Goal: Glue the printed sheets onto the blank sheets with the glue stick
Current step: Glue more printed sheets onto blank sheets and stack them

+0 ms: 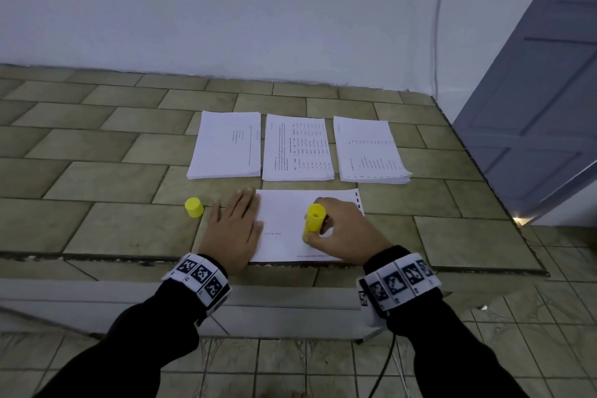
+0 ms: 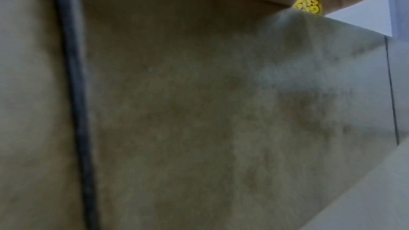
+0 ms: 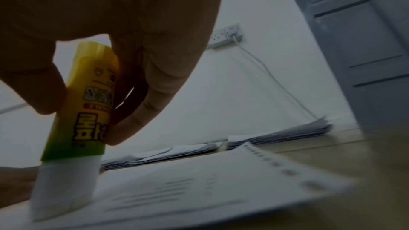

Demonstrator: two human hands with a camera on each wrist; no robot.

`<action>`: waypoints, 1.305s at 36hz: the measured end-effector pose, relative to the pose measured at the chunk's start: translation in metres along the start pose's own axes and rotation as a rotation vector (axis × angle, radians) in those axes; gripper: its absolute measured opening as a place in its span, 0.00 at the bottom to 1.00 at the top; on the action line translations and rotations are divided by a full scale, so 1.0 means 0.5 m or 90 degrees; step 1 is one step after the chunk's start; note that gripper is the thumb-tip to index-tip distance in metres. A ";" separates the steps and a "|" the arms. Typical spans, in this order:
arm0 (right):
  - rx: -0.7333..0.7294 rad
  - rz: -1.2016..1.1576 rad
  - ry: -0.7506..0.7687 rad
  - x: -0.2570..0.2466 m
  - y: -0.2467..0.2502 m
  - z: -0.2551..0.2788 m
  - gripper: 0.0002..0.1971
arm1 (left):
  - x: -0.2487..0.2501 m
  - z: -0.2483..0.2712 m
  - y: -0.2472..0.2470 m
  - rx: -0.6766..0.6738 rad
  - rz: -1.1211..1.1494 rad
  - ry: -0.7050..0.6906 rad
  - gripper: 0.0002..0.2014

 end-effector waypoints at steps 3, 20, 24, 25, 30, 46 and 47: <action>0.029 -0.006 -0.027 0.041 0.048 0.019 0.07 | 0.000 0.001 -0.001 -0.003 -0.005 0.001 0.40; 0.064 -0.009 0.004 0.027 0.069 0.023 0.08 | 0.003 0.002 0.000 -0.010 0.000 0.000 0.42; -0.011 -0.055 0.032 -0.038 -0.015 -0.009 0.07 | 0.005 0.000 -0.002 -0.012 0.004 -0.004 0.41; -0.025 -0.060 0.051 -0.054 -0.035 -0.016 0.07 | 0.004 -0.001 -0.002 -0.012 0.006 -0.005 0.41; -0.102 -0.029 0.094 -0.099 -0.108 -0.037 0.08 | 0.003 0.002 -0.004 -0.005 0.028 -0.035 0.36; -0.086 0.058 -0.006 -0.045 -0.084 -0.175 0.08 | 0.001 0.003 0.001 -0.001 0.023 -0.006 0.35; -0.077 0.065 -0.011 -0.042 -0.080 -0.186 0.07 | 0.001 0.002 0.001 -0.004 0.018 -0.006 0.36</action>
Point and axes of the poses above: each hand's wrist, its own z-axis away from the middle knuckle, its own y-axis out of the back of the hand, x = y × z, the point moved 10 cm from there along -z, towards the middle knuckle, and after that the axes turned 6 degrees about x, right-handed, at the moved point
